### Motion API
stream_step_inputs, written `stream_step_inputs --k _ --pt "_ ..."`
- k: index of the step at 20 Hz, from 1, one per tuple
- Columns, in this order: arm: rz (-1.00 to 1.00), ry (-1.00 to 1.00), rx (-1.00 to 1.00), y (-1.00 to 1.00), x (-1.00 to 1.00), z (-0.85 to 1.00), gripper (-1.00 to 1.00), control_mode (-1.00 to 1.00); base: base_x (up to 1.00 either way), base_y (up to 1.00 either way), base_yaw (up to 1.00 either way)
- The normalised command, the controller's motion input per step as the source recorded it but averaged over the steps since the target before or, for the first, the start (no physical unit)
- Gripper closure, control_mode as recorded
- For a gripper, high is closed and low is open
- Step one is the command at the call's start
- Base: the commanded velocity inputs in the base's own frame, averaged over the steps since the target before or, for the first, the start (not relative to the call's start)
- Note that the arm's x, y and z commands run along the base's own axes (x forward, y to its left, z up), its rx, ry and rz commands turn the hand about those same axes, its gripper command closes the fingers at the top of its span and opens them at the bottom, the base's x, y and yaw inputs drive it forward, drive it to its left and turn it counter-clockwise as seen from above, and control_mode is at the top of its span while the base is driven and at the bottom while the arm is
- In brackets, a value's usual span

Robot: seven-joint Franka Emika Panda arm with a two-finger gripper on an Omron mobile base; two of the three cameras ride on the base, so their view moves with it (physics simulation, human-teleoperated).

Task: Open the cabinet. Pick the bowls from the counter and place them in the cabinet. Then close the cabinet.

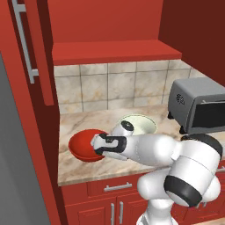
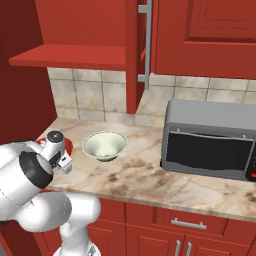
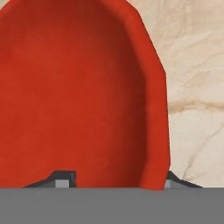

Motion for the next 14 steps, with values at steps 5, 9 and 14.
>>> stream_step_inputs --k 5,9,14 --pt "-0.05 -0.01 -0.02 0.39 0.04 -0.20 1.00 -1.00 0.00 0.00 0.00" --pt "-0.16 -0.05 -0.01 0.05 -0.03 -0.02 1.00 -1.00 0.00 0.00 0.00" --pt "-0.34 -0.09 0.00 -0.23 -0.43 0.05 1.00 -1.00 0.00 0.00 0.00"
